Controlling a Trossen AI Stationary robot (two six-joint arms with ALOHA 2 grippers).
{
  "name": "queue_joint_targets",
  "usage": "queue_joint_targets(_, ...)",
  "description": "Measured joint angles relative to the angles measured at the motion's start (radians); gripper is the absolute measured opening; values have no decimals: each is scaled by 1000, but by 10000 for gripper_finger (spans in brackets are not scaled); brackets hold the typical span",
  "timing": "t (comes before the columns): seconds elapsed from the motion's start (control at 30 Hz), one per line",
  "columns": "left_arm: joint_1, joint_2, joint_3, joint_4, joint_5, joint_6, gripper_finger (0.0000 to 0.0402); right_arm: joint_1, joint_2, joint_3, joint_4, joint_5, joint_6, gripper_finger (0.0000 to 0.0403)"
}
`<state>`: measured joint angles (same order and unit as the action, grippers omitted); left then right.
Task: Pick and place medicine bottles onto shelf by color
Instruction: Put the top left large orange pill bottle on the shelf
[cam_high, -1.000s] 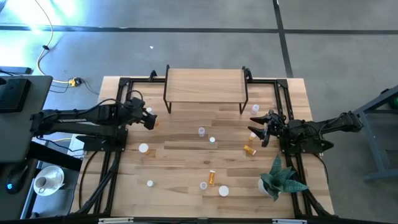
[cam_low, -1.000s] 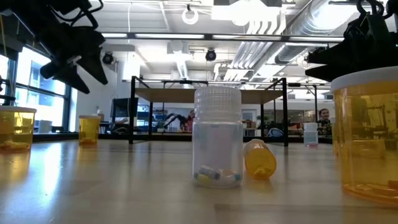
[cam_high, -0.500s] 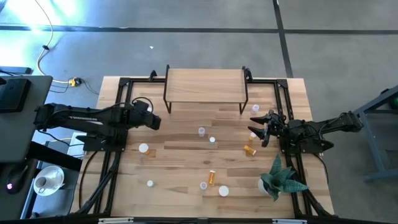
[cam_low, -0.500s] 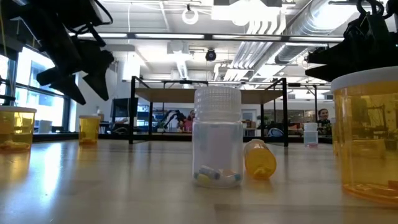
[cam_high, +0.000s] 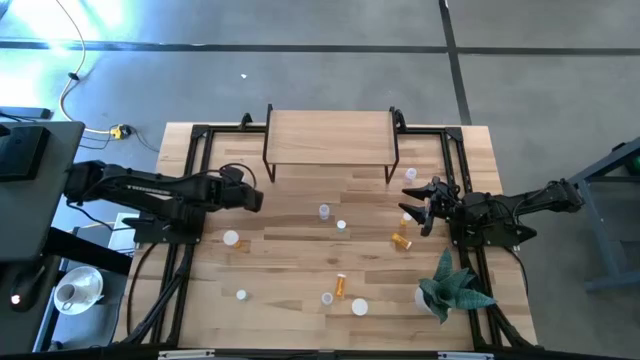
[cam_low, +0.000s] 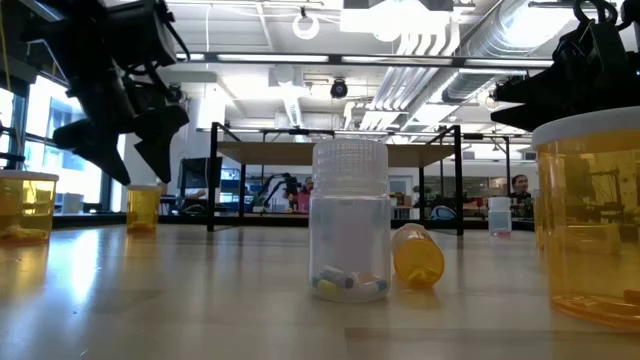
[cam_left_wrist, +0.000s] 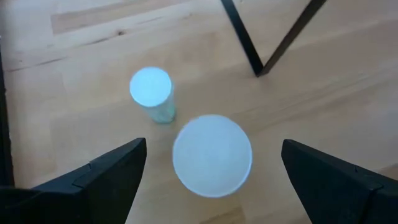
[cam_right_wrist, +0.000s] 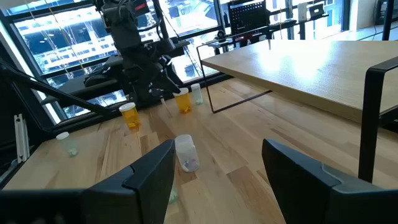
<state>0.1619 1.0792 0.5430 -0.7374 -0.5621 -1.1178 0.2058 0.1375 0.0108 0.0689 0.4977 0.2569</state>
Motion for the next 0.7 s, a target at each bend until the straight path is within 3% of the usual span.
queue_joint_targets(0.7, -47, 182, 0, 4, -107, -87, 362, 0, 0, 0, 0, 0, 0, 232)
